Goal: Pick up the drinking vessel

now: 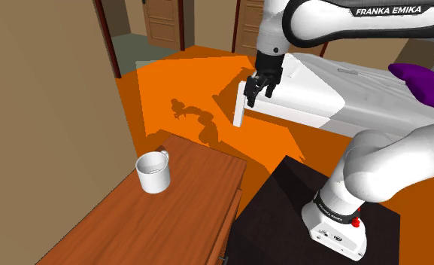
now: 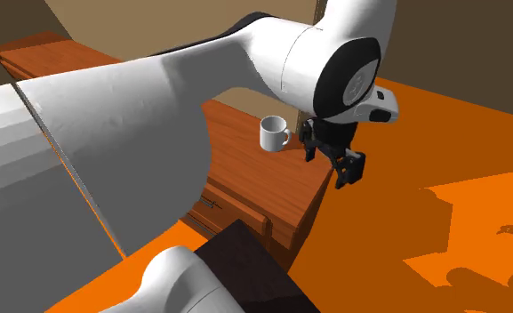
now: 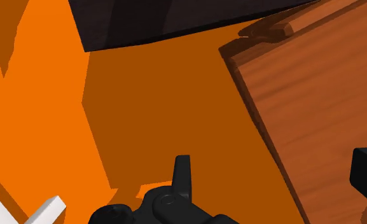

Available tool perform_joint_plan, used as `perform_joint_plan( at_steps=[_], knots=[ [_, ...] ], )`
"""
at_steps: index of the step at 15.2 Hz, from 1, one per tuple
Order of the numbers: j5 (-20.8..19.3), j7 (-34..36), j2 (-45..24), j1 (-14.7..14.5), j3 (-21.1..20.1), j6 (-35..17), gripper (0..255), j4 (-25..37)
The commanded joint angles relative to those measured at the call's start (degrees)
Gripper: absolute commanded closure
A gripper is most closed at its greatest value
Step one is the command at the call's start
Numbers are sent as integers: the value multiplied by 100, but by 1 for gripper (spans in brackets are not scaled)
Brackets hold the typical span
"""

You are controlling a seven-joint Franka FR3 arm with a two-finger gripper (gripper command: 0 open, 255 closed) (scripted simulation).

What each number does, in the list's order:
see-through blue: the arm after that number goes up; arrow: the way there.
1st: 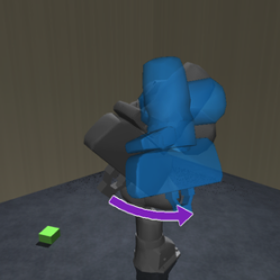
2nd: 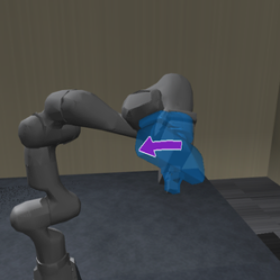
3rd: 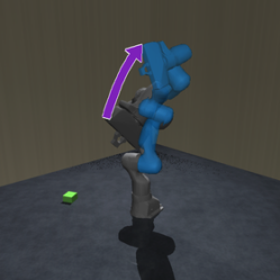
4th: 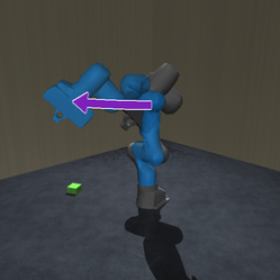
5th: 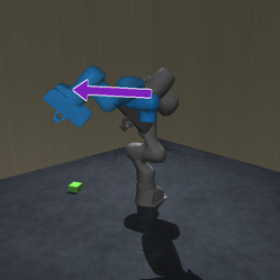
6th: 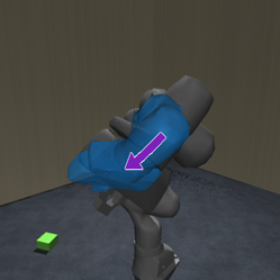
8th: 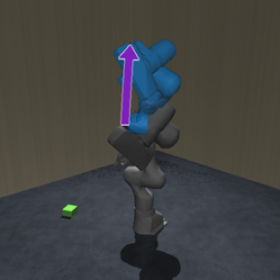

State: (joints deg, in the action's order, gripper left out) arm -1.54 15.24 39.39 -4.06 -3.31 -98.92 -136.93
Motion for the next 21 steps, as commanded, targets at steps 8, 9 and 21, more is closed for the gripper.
perform_joint_plan(
  at_steps=[8,9,21],
  knots=[
    [430,1179,-1316,-274,-892,-828,0,412],
    [447,1306,-1488,-296,-982,-909,0,496],
    [79,2918,-3845,-559,-1883,-1566,0,2063]
  ],
)
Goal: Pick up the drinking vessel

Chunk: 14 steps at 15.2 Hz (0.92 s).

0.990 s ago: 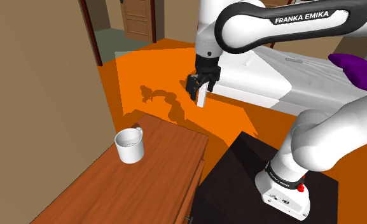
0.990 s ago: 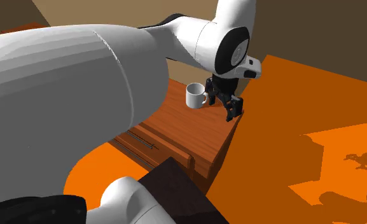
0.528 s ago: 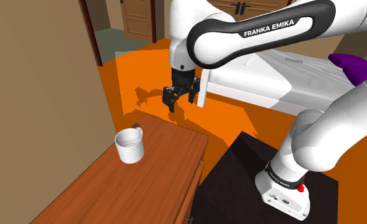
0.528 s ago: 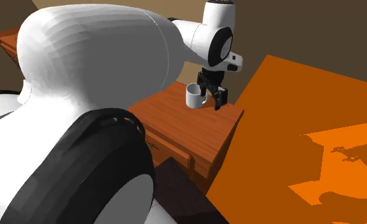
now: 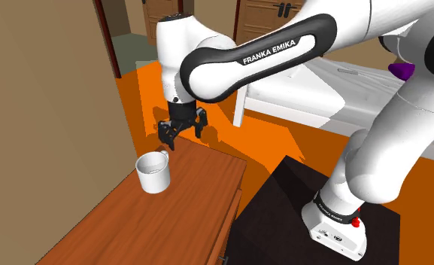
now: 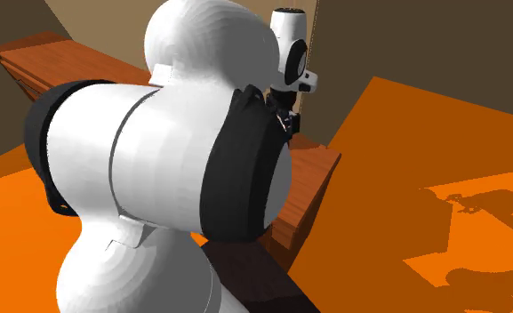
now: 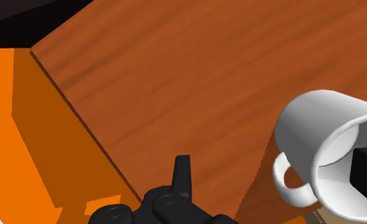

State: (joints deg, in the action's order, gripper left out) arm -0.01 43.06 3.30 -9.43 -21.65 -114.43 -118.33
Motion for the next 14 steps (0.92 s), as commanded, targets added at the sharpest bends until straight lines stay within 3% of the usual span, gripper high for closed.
perform_joint_plan(
  at_steps=[1,11,14],
  knots=[
    [-150,274,-455,-62,-97,-35,0,382],
    [-980,1451,-2762,-807,-212,178,0,2685],
    [-1031,1501,-2915,-860,-186,74,0,2725]
  ],
)
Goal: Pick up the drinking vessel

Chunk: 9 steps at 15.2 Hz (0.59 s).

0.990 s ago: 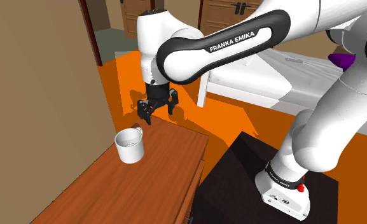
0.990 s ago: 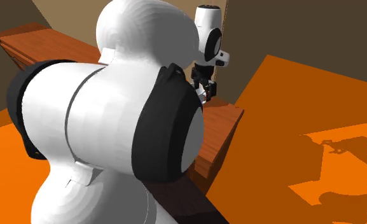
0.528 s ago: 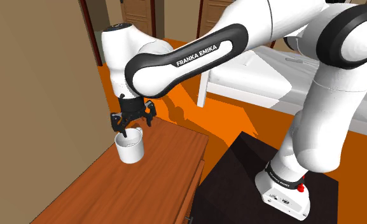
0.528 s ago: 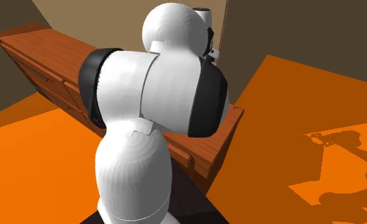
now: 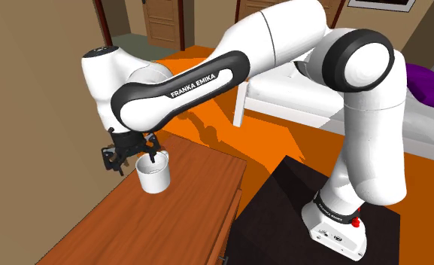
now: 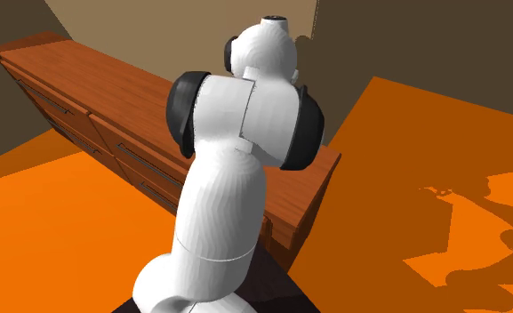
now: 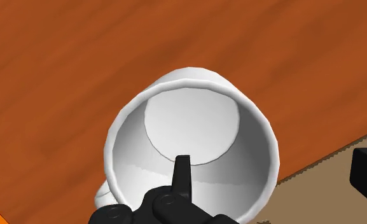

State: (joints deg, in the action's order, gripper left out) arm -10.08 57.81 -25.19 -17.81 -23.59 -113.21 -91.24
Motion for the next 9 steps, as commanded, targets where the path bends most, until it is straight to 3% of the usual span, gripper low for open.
perform_joint_plan(
  at_steps=[1,7,8,9],
  knots=[
    [-37,34,-91,-24,16,-113,0,-26],
    [-100,73,-218,-36,49,-404,0,-199],
    [-101,77,-224,-41,48,-399,255,-188],
    [-101,75,-224,-40,49,-399,255,-189]
  ],
)
